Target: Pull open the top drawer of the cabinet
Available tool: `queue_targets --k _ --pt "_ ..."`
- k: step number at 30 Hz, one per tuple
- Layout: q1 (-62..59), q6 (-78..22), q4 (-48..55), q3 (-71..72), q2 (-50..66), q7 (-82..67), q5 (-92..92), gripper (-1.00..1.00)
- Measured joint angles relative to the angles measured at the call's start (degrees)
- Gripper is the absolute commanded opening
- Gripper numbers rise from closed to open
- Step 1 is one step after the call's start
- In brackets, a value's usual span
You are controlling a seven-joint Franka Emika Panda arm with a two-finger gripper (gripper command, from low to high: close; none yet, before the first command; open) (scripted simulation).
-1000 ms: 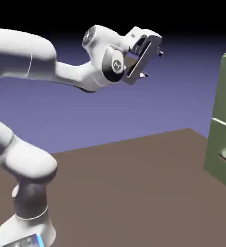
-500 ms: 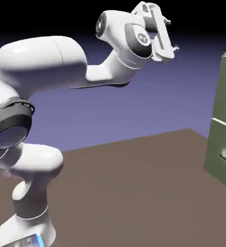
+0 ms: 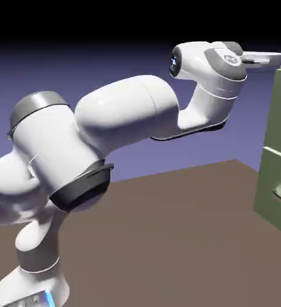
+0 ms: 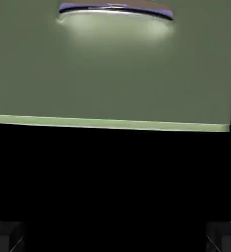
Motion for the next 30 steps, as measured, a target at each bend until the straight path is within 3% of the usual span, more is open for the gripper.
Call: queue_targets --k 17,27,28,30 --pt "30.5 -3.4 20.1 -25.5 -7.0 -40.7 -41.3 0.00" --pt "42.9 3.3 38.8 -30.9 -11.6 -47.7 -36.3 0.00" --pt "43.3 3.5 39.4 -31.1 -11.8 -47.9 -36.2 -1.00" --pt "43.3 3.5 39.4 -31.1 -11.8 -47.9 -36.2 -1.00"
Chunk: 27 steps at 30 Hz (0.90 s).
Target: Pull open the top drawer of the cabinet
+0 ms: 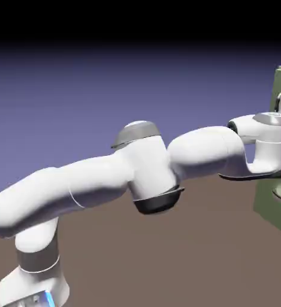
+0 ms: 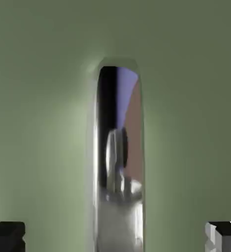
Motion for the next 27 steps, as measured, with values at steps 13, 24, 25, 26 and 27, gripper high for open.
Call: queue_targets --k 13,24,25,26,27 --pt "-18.6 -9.5 -27.0 9.0 5.6 7.9 -5.8 -1.00" --pt "-37.8 -15.7 -49.8 19.5 8.9 12.4 -7.2 -1.00" --pt "-39.8 -16.1 -51.9 20.7 9.0 12.6 -7.2 -1.00" --pt "-41.8 -16.5 -54.0 21.9 9.1 12.9 -7.2 -1.00" --pt "-43.9 -16.9 -56.0 23.1 9.3 13.3 -7.2 -1.00"
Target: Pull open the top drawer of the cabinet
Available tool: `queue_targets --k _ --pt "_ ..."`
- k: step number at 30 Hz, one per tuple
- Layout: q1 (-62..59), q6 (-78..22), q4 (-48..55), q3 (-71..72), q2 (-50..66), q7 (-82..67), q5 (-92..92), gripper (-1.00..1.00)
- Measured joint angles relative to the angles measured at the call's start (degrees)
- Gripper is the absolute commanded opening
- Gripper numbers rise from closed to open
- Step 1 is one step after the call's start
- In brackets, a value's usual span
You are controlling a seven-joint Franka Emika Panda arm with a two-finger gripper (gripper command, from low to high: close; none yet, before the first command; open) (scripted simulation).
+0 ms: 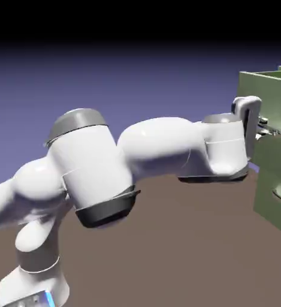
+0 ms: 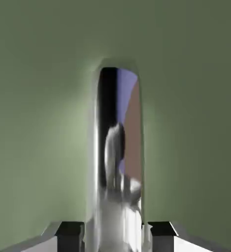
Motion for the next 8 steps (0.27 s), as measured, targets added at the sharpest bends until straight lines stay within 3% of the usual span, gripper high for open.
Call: queue_targets --k 4,5,8 --pt "-8.3 -0.9 -7.8 5.0 0.6 1.8 0.0 -1.00" --pt "-10.3 -1.1 -9.6 6.2 0.4 1.8 0.1 1.00" --pt "-12.4 -1.2 -11.4 7.5 0.0 1.7 0.4 1.00"
